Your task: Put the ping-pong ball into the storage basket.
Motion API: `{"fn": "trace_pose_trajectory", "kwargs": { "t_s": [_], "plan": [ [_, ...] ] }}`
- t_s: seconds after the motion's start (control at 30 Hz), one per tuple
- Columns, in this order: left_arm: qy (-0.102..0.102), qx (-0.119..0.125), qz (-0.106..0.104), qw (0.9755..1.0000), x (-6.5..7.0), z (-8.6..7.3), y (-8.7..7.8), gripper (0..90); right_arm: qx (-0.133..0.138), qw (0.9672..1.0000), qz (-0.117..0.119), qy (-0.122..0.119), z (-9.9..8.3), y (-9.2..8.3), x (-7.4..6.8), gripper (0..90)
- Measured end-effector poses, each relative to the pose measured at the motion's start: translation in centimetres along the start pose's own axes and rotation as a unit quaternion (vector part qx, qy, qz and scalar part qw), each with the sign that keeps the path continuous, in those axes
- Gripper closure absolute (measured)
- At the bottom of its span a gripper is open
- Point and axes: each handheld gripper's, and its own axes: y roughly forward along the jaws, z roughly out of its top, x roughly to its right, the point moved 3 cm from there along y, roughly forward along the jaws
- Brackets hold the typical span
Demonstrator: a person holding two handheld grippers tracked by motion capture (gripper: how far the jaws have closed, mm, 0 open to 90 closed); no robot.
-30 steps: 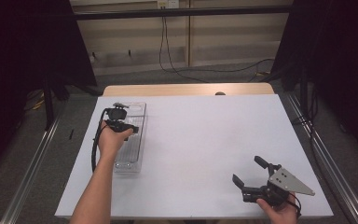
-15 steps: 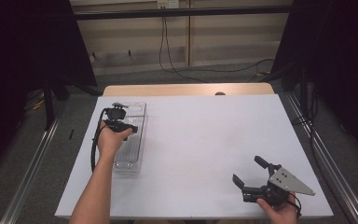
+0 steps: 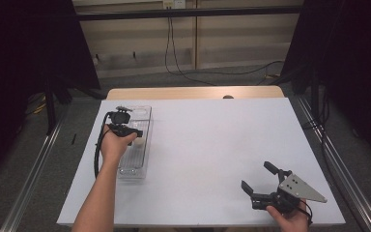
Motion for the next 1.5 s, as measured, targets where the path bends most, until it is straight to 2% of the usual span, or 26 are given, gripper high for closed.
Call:
{"fn": "trace_pose_trajectory", "kwargs": {
  "t_s": [0.13, 0.3, 0.33, 0.43, 0.47, 0.5, 0.57, 0.6, 0.63, 0.83, 0.97, 1.0, 1.1, 1.13, 1.23, 1.3, 1.37, 1.43, 1.5],
  "plan": [
    [-0.002, 0.006, 0.002, 1.0000, 0.1, 0.1, -0.1, 48.5, 0.001, 1.0000, 0.002, 0.000, 0.0, 0.0, 0.0, 1.0],
    [0.007, 0.004, 0.001, 1.0000, -0.1, 0.1, -0.4, 46.0, 0.000, 1.0000, 0.002, -0.001, 0.0, 0.0, 0.0, 1.0],
    [0.000, 0.010, -0.001, 0.9999, 0.0, 0.1, -0.4, 44.9, 0.001, 1.0000, 0.001, 0.000, 0.0, 0.0, 0.0, 1.0],
    [0.003, 0.016, 0.000, 0.9999, -0.1, 0.1, -0.6, 41.7, -0.001, 1.0000, 0.003, -0.002, 0.0, 0.0, 0.0, 1.0],
    [-0.004, 0.019, -0.002, 0.9998, -0.1, 0.1, -0.7, 41.3, -0.002, 1.0000, 0.004, -0.002, 0.0, 0.0, 0.0, 1.0],
    [0.001, 0.021, -0.002, 0.9998, -0.2, 0.1, -0.8, 40.5, -0.001, 1.0000, 0.003, -0.002, 0.0, 0.1, 0.0, 1.0],
    [-0.004, 0.026, -0.005, 0.9996, -0.1, 0.1, -1.0, 37.8, 0.000, 1.0000, 0.005, -0.004, 0.0, 0.1, -0.1, 1.0],
    [0.007, 0.023, -0.003, 0.9997, -0.2, 0.0, -1.2, 37.4, -0.002, 1.0000, 0.004, -0.004, 0.0, 0.1, -0.1, 1.0],
    [-0.002, 0.032, -0.007, 0.9994, -0.1, 0.0, -1.2, 36.7, -0.001, 1.0000, 0.004, -0.004, 0.0, 0.1, -0.1, 1.0],
    [0.005, 0.041, -0.011, 0.9991, -0.2, -0.1, -1.9, 31.7, 0.000, 1.0000, 0.006, -0.007, 0.1, 0.2, -0.1, 1.0],
    [0.002, 0.049, -0.019, 0.9986, -0.2, -0.1, -2.2, 29.0, 0.000, 1.0000, 0.005, -0.006, 0.1, 0.2, -0.1, 1.0],
    [-0.001, 0.057, -0.015, 0.9982, -0.1, -0.1, -2.1, 27.4, -0.001, 1.0000, 0.005, -0.007, 0.1, 0.1, -0.1, 1.0],
    [0.003, 0.054, -0.025, 0.9982, -0.2, -0.4, -2.2, 25.6, 0.000, 1.0000, 0.005, -0.007, 0.1, 0.1, -0.1, 1.0],
    [0.007, 0.053, -0.021, 0.9983, -0.3, -0.4, -2.2, 24.5, 0.000, 1.0000, 0.004, -0.007, 0.1, 0.1, -0.1, 1.0],
    [0.005, 0.055, -0.025, 0.9981, -0.4, -0.6, -2.1, 21.4, 0.001, 1.0000, 0.003, -0.009, 0.1, 0.1, -0.1, 1.0],
    [-0.004, 0.064, -0.030, 0.9975, -0.2, -0.6, -2.0, 20.1, 0.001, 1.0000, 0.003, -0.009, 0.1, 0.1, 0.0, 1.0],
    [0.010, 0.058, -0.028, 0.9978, -0.5, -0.7, -2.1, 18.7, 0.000, 1.0000, 0.005, -0.007, 0.1, 0.1, -0.1, 1.0],
    [0.005, 0.069, -0.029, 0.9972, -0.4, -0.8, -2.1, 17.1, 0.000, 1.0000, 0.005, -0.008, 0.1, 0.1, -0.1, 1.0],
    [0.013, 0.068, -0.029, 0.9972, -0.6, -0.8, -2.2, 16.3, 0.000, 1.0000, 0.004, -0.007, 0.1, 0.1, -0.1, 1.0]
  ]
}}
